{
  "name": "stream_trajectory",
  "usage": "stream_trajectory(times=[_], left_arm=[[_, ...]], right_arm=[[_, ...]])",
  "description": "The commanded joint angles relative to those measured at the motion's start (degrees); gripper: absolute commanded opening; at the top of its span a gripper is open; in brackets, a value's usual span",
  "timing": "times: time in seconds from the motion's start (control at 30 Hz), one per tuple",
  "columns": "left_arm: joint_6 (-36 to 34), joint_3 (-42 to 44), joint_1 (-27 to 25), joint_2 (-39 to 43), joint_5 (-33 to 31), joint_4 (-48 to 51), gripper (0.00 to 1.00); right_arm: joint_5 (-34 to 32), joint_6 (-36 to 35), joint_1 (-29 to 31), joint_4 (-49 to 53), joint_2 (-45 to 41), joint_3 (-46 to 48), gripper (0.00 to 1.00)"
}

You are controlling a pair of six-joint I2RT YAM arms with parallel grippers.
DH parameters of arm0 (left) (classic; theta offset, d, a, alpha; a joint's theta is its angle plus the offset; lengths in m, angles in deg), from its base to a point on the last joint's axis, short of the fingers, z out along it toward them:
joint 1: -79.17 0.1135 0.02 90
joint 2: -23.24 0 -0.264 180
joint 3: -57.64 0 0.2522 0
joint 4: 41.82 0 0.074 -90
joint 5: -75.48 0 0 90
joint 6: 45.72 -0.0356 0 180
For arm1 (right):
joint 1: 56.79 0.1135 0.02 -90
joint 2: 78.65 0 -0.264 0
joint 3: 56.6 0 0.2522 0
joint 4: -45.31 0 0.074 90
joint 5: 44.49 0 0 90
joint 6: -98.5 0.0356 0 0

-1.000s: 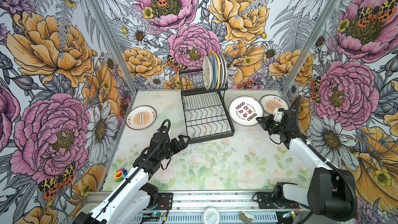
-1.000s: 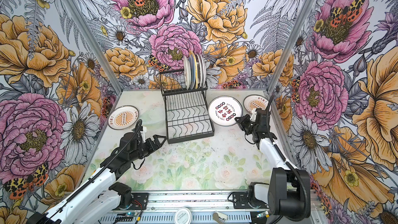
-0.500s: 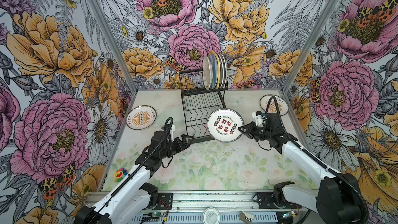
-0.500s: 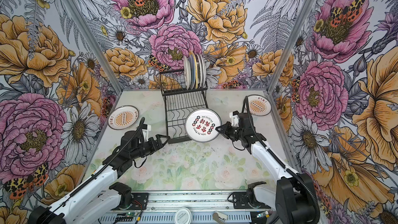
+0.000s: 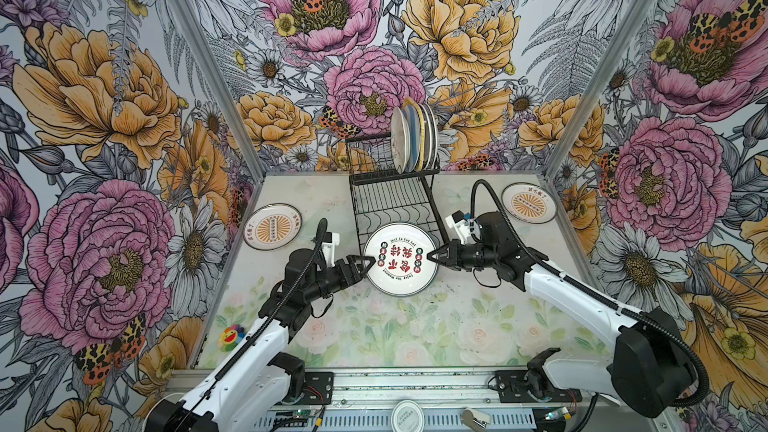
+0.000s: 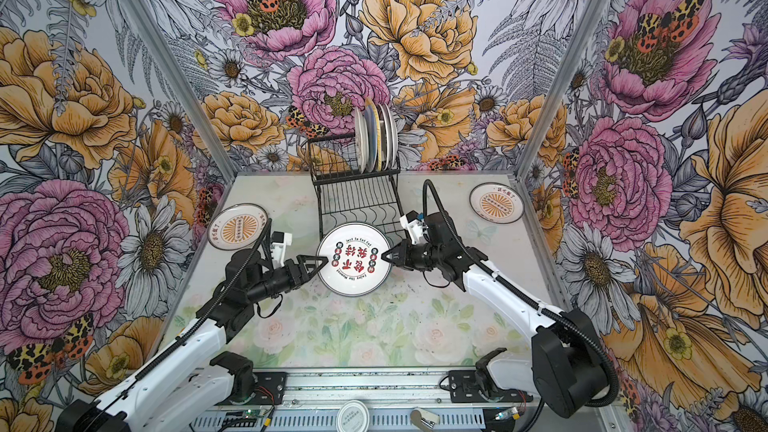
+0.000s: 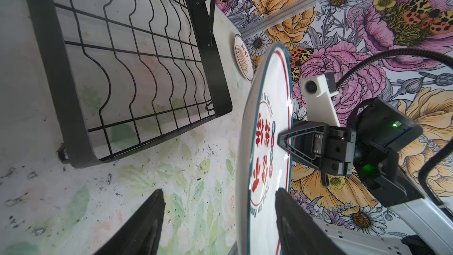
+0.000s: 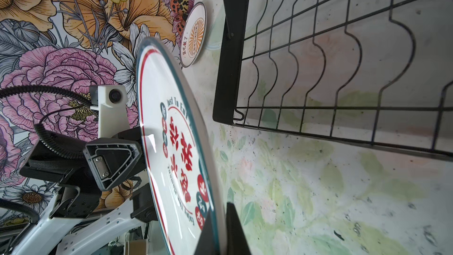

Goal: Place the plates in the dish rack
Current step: 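Brace the plate with the left gripper while the right gripper tilts it upright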

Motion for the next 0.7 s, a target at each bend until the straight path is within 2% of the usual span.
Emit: stream_trajectory(times=[0.0, 0.23, 0.57, 0.6, 0.67], left_arm=[[-0.39, -1.43, 0.83, 1.14, 2.94, -2.22, 0.63], [-0.31, -1.75, 0.95, 0.75, 4.79, -2.21, 0.39], [0.37, -1.63, 0.94, 1.25, 5.77, -2.16, 0.00], [0.60, -1.50, 1.00, 1.42, 5.78, -2.24, 0.00], [1.26, -1.24, 1.03, 1.83, 5.98, -2.97, 0.00]], right_arm=[[3.11, -2.27, 1.28, -2.30, 1.09, -3.02, 0.00], [4.58, -3.35, 3.08, -2.34, 2.94, -4.26, 0.00], [6.06, -5.00, 4.26, -2.37, 4.25, -5.55, 0.00], [6.63, -5.43, 4.31, -2.37, 4.25, -5.82, 0.00], [8.39, -6.51, 4.31, -2.48, 4.39, -6.42, 0.11]])
